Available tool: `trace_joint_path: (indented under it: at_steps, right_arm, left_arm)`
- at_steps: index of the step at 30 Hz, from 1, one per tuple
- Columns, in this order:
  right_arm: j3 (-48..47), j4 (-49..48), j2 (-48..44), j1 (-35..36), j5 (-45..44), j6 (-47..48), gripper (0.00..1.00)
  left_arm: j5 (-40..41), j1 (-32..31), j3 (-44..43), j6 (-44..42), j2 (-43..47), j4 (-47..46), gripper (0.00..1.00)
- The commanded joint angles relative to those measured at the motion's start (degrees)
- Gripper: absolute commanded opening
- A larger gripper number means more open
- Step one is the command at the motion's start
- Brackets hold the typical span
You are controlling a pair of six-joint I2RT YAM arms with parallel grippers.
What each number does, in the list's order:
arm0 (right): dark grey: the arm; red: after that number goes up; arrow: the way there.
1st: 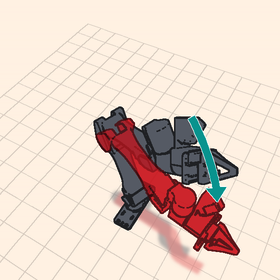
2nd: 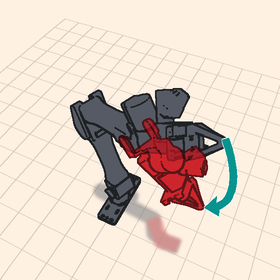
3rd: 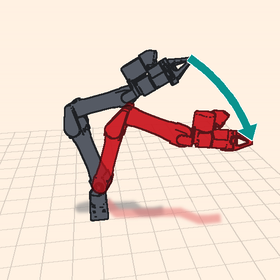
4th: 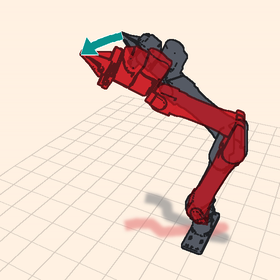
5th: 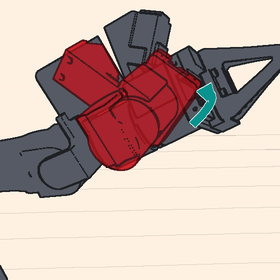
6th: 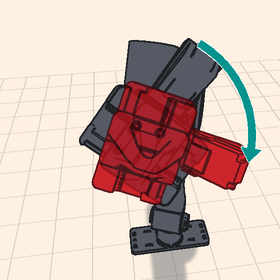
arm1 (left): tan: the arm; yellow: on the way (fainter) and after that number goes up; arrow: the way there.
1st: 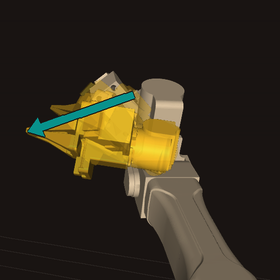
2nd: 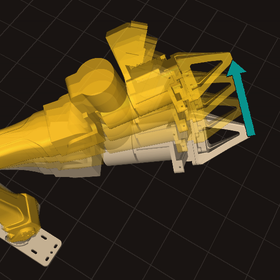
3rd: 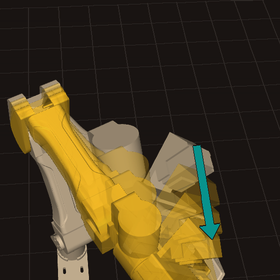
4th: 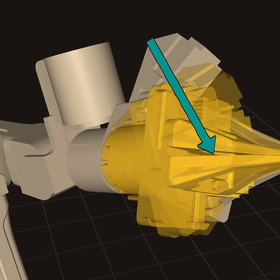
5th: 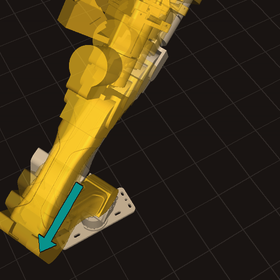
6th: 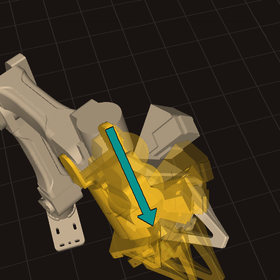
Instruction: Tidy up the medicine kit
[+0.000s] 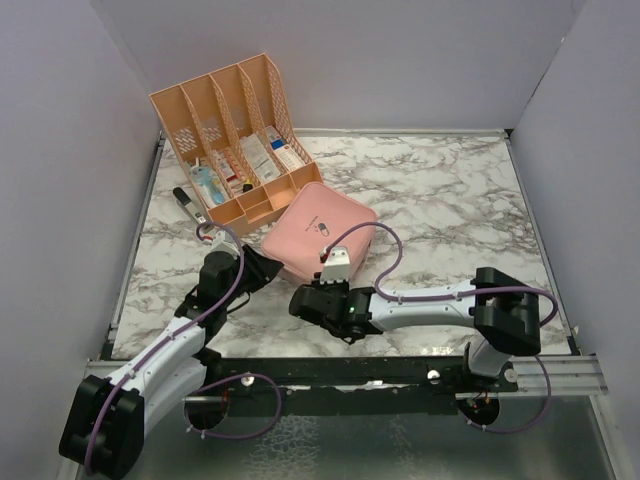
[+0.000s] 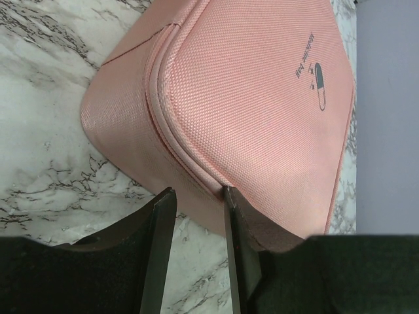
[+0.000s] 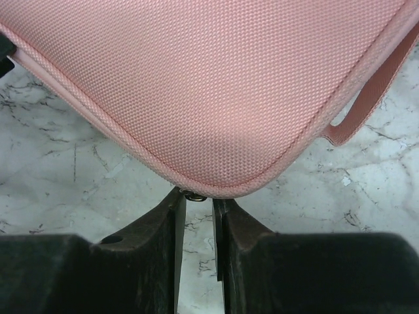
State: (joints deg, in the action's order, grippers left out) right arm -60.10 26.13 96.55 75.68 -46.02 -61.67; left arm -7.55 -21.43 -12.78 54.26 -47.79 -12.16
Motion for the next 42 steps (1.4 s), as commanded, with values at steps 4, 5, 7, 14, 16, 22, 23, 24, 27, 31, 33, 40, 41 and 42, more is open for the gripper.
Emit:
trace_joint_path:
  at_steps: [4,5,7,14,16,22,23,24,27,31,33,40,41,42]
  right_arm:
    - [-3.3,-3.9,2.3,0.2,-9.2,5.8,0.23]
    - [-3.5,-3.9,2.4,0.3,-9.3,6.0,0.23]
    - [-3.7,-3.8,2.4,0.3,-9.7,6.3,0.21]
    - [-2.2,-5.8,0.5,0.3,-8.1,9.2,0.01]
    - [-0.9,-7.1,-0.5,0.3,-6.1,11.4,0.01]
    - [7.6,-21.4,-6.2,0.3,8.7,24.6,0.01]
    - [8.8,-23.0,-7.0,0.3,11.1,25.9,0.01]
    - [9.7,-24.6,-7.7,0.2,13.6,27.5,0.01]
    - [11.6,-27.4,-9.4,0.3,19.9,30.6,0.01]
    - [10.8,-20.6,-9.6,0.2,14.1,25.7,0.01]
    - [8.5,-14.2,-8.0,0.2,9.3,21.4,0.04]
    - [-0.2,-1.9,-2.6,0.3,0.1,8.0,0.32]
    - [-1.0,-1.1,-1.8,0.3,-0.6,6.9,0.33]
    - [-2.2,-0.1,-0.6,0.3,-1.7,5.7,0.34]
  left_arm:
    - [-1.3,0.1,-1.5,-0.9,-0.5,0.8,0.38]
    - [-1.3,0.1,-1.7,-0.9,-0.6,0.9,0.38]
    - [-1.2,0.1,-1.9,-1.0,-0.6,0.9,0.39]
    - [-0.7,0.1,-2.4,-0.9,-0.7,1.0,0.43]
    - [-0.9,0.1,-2.7,-0.9,-0.6,1.0,0.46]
    - [-3.1,0.1,-1.5,-1.4,2.2,-1.1,0.60]
    - [-3.3,0.1,-1.1,-1.4,2.9,-1.5,0.63]
    - [-3.6,0.1,-0.6,-1.4,3.4,-1.9,0.64]
    - [-4.7,0.1,0.9,-1.1,4.1,-3.6,0.68]
    - [-5.6,0.1,1.4,-0.3,2.3,-5.1,0.70]
    - [-5.6,0.1,1.1,-0.6,1.4,-5.4,0.70]
    - [-0.9,0.1,-0.5,-1.1,1.7,-1.2,0.70]
    - [-0.3,0.1,-0.6,-1.3,2.0,-0.6,0.71]
    - [0.0,0.2,-0.6,-1.4,2.4,-0.2,0.71]
